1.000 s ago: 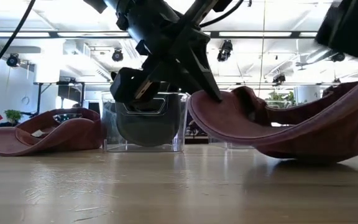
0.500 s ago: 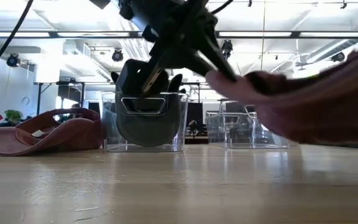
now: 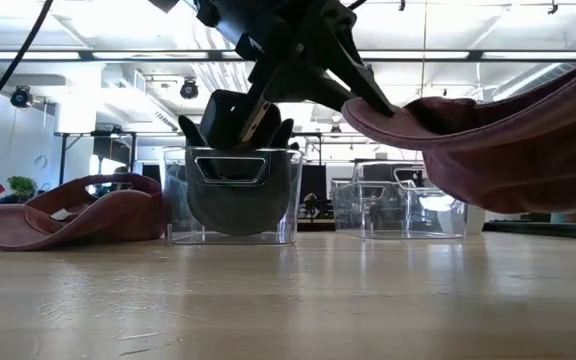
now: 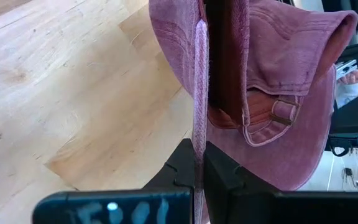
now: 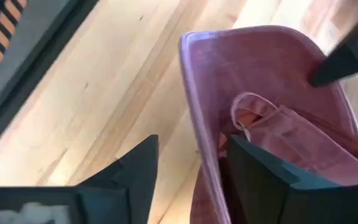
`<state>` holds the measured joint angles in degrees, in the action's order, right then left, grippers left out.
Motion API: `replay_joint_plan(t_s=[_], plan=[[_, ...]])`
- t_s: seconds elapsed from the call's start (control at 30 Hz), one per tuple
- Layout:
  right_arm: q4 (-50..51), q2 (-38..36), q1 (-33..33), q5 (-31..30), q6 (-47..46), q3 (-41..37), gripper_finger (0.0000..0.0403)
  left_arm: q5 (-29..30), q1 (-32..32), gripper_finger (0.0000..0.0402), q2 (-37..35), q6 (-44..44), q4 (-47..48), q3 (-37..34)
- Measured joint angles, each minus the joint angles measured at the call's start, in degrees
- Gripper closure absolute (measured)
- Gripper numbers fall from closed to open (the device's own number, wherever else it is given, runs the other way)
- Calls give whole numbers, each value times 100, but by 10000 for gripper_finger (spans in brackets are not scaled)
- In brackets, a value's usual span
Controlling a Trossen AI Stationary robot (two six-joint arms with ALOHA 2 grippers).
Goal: Pick & Place hat
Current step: Put the bottom red cap into the right transparent bin
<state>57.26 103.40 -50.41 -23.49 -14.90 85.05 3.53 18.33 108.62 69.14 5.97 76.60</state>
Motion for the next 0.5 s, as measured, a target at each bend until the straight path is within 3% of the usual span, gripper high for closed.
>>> replay_joint_plan(t_s=[0.3, 0.5], plan=[[615, 331, 2, -73, -22, 414, 138, -7, 0, 392, 0, 2, -63, 0], [749, 329, 4, -404, -96, 626, 122, -10, 0, 392, 0, 121, -188, -1]])
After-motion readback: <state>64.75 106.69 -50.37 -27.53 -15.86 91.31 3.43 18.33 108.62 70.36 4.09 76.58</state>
